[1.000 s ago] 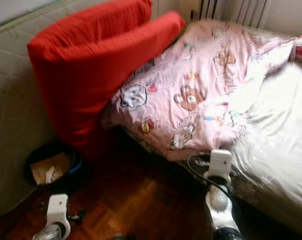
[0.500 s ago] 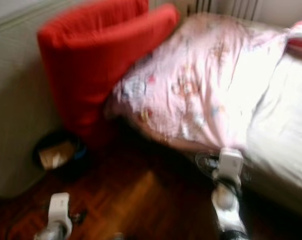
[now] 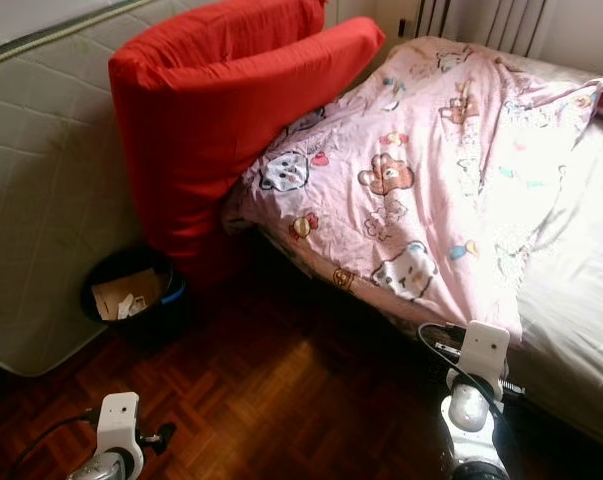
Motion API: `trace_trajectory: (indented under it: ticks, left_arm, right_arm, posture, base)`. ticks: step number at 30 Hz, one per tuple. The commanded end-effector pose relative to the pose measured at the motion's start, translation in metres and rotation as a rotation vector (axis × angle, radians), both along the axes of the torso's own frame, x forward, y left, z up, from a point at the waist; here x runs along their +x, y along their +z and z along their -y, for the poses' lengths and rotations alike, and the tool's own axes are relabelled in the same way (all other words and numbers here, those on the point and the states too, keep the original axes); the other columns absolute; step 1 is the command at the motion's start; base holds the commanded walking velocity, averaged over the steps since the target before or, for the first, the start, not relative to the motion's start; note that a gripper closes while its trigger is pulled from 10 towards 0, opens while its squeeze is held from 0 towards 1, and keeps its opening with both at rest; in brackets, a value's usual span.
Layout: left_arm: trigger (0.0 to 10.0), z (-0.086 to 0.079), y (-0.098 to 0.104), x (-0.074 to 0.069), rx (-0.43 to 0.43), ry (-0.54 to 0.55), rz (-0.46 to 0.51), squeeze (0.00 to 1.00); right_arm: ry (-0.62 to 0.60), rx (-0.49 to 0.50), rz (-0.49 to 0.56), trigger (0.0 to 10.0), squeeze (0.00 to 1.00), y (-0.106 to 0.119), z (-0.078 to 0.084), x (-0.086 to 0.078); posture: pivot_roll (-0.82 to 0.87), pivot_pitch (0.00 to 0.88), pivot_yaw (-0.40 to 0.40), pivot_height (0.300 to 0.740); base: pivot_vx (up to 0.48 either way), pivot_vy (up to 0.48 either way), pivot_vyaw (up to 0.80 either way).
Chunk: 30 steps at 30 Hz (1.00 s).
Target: Clean up the room
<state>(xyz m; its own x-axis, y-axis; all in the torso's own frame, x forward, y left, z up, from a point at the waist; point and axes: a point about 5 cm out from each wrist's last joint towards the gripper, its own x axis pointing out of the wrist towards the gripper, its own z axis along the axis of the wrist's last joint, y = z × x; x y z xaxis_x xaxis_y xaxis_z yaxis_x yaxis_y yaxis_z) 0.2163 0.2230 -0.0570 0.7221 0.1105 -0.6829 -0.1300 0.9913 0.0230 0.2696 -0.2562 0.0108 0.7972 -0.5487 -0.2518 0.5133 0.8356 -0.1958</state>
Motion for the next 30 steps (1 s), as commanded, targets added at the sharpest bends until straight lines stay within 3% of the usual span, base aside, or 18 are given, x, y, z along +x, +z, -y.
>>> trace_trajectory:
  ticks: [1, 2, 21, 22, 24, 25, 26, 30]
  left_arm:
    - [10.0, -0.003, -0.003, -0.006, 0.006, -0.006, -0.036, 0.00]
    - [10.0, -0.003, -0.003, -0.006, 0.005, -0.008, -0.036, 0.00]
    - [10.0, -0.003, -0.003, -0.005, 0.008, -0.028, -0.044, 0.00]
    - [10.0, -0.003, -0.003, -0.005, 0.007, -0.030, -0.045, 0.00]
    - [10.0, -0.003, -0.003, -0.005, 0.007, -0.030, -0.045, 0.00]
    - [10.0, -0.003, -0.003, -0.005, 0.007, -0.031, -0.046, 0.00]
    - [10.0, -0.002, -0.004, -0.005, 0.006, -0.033, -0.047, 0.00]
    - [10.0, -0.002, -0.004, -0.006, 0.005, -0.033, -0.049, 0.00]
  right_arm:
    - [-0.026, 0.028, -0.038, 10.0, 0.77, -0.007, 0.002, -0.005]
    - [-0.028, 0.032, -0.039, 10.0, 1.00, -0.007, 0.001, -0.005]
    - [-0.048, 0.024, -0.099, 10.0, 0.98, -0.016, 0.003, -0.014]
    - [-0.048, 0.019, -0.109, 10.0, 0.59, -0.016, 0.004, -0.015]
    - [-0.048, 0.019, -0.109, 10.0, 0.59, -0.016, 0.004, -0.015]
    - [-0.048, 0.018, -0.115, 10.0, 0.23, -0.017, 0.004, -0.015]
    - [-0.036, 0.023, -0.143, 10.0, 0.00, -0.021, 0.003, -0.018]
    - [0.022, 0.069, -0.219, 10.0, 0.00, -0.033, -0.004, -0.025]
  posture:
    - [0.05, 0.097, 0.061, 0.740]
    - [0.05, 0.096, 0.061, 0.740]
    - [0.05, 0.093, 0.063, 0.740]
    - [0.05, 0.093, 0.063, 0.740]
    - [0.05, 0.093, 0.063, 0.740]
    - [0.05, 0.093, 0.062, 0.740]
    - [0.04, 0.092, 0.060, 0.740]
    - [0.04, 0.090, 0.058, 0.740]
  base:
    - [0.000, 0.000, 0.00]
    - [0.000, 0.000, 0.00]
    - [0.000, 0.000, 0.00]
    - [0.000, 0.000, 0.00]
    - [0.000, 0.000, 0.00]
    - [0.000, 0.000, 0.00]
    - [0.000, 0.000, 0.00]
    - [0.000, 0.000, 0.00]
